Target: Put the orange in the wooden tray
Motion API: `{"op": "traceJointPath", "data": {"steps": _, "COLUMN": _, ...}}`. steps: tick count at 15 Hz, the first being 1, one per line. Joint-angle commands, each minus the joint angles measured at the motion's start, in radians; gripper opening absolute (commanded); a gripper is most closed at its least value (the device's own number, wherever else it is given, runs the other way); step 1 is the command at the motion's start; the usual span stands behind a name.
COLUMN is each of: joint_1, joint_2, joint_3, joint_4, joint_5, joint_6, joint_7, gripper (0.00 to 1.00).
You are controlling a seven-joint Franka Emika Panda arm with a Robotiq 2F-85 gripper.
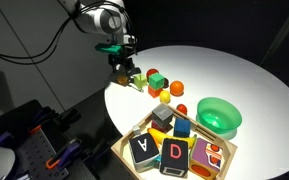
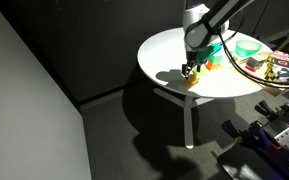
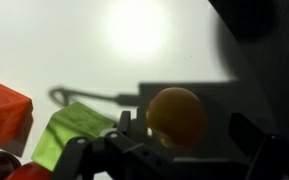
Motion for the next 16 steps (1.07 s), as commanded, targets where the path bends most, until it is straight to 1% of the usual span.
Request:
{"op": "traceJointPath", "data": {"steps": 1, "joint_1": 0.010, "joint_2": 0.031, "joint_3": -0.008, "joint_4": 0.029, "joint_5": -0.022, "joint_6": 0.003, "joint_7": 0.005, "gripper": 1.00}}
{"op": "traceJointPath", "data": {"steps": 4, "joint_1": 0.015, "joint_2": 0.045, "joint_3": -0.013, "joint_4": 0.036, "joint_5": -0.025, "joint_6": 0.003, "joint_7": 0.010, "gripper": 1.00}}
{"op": "traceJointPath", "data": {"steps": 5, "joint_1": 0.018, "joint_2": 0.049, "joint_3": -0.016, "joint_4": 0.037, "joint_5": -0.027, "joint_6": 0.005, "joint_7": 0.014, "gripper": 0.75}}
{"op": "traceJointPath", "data": {"steps": 6, "joint_1": 0.022, "joint_2": 0.051, "joint_3": -0.021, "joint_4": 0.038, "joint_5": -0.033, "joint_6": 0.008, "joint_7": 0.018, "gripper": 0.74}}
{"op": "traceJointPath", "data": {"steps": 8, "joint_1": 0.026, "joint_2": 0.053, "joint_3": -0.027, "joint_4": 0.040, "joint_5": -0.040, "joint_6": 0.007, "joint_7": 0.020, "gripper": 0.56}}
{"op": "traceJointPath", "data": {"steps": 10, "joint_1": 0.032, "joint_2": 0.046, "joint_3": -0.034, "joint_4": 0.037, "joint_5": -0.047, "joint_6": 0.007, "joint_7": 0.029, "gripper": 0.42}}
{"op": "traceJointPath", "data": {"steps": 13, "joint_1": 0.033, "joint_2": 0.014, "joint_3": -0.040, "joint_4": 0.017, "joint_5": -0.041, "joint_6": -0.010, "joint_7": 0.037, "gripper": 0.42}}
{"op": "traceJointPath", "data": {"steps": 16, "joint_1": 0.019, "joint_2": -0.022, "joint_3": -0.028, "joint_4": 0.000, "joint_5": -0.021, "joint_6": -0.040, "joint_7": 0.023, "gripper": 0.42}}
